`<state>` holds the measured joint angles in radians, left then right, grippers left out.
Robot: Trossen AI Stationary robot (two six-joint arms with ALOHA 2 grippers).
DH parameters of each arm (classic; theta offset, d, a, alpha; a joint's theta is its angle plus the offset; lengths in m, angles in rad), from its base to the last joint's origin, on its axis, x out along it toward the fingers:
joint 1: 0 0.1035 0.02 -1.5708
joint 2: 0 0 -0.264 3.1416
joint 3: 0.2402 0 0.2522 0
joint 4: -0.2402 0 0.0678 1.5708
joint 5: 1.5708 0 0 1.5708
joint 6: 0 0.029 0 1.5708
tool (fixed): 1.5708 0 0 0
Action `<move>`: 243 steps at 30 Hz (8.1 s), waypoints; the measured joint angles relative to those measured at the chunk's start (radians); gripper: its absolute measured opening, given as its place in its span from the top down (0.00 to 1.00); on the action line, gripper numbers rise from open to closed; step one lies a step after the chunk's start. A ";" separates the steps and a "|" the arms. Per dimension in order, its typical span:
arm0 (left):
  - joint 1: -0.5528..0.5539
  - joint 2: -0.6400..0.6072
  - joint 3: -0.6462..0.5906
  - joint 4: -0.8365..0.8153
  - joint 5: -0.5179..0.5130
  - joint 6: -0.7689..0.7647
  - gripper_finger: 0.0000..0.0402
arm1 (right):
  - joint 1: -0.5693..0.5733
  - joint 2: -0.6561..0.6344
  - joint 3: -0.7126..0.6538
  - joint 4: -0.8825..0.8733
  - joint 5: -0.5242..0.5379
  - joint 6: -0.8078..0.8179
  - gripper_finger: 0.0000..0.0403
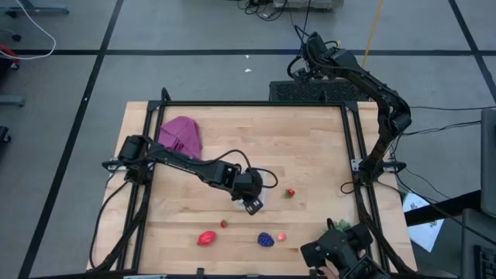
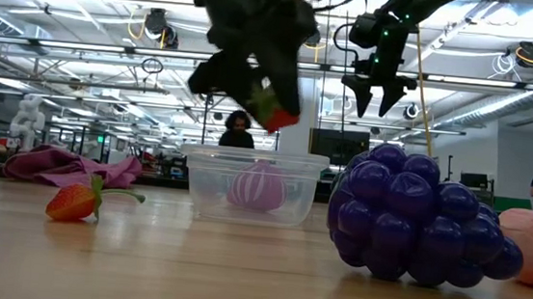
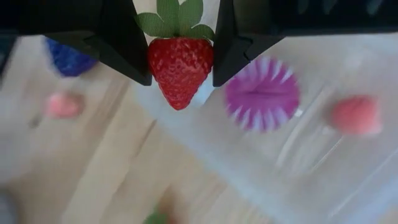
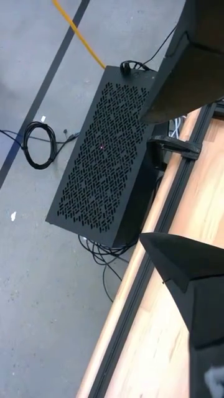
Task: Pick and placing Produce into tupperware
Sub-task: Put the top left strawberry into the transparent bin, then put the bottom strawberry into the transparent bin
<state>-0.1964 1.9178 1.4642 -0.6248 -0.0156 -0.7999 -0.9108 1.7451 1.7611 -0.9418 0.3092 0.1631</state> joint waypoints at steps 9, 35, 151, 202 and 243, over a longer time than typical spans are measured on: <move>0.017 0.040 -0.001 0.027 0.002 0.031 0.60 | 0.000 0.000 0.000 0.033 0.000 -0.013 0.27; 0.009 0.070 -0.001 0.054 0.038 0.013 0.60 | 0.000 0.000 0.000 0.070 0.000 -0.035 0.27; -0.291 -0.158 0.000 -0.359 -0.201 -0.470 0.47 | 0.003 0.000 0.000 0.020 0.000 -0.019 0.27; -0.303 0.144 -0.020 -0.251 0.021 -0.308 0.47 | 0.017 0.000 0.000 0.006 -0.001 -0.018 0.27; -0.277 0.125 -0.021 -0.266 0.039 -0.294 0.72 | 0.023 0.000 0.000 0.007 -0.001 -0.018 0.27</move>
<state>-0.4731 2.0430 1.4437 -0.8909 0.0232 -1.0939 -0.8883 1.7451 1.7615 -0.9348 0.3084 0.1448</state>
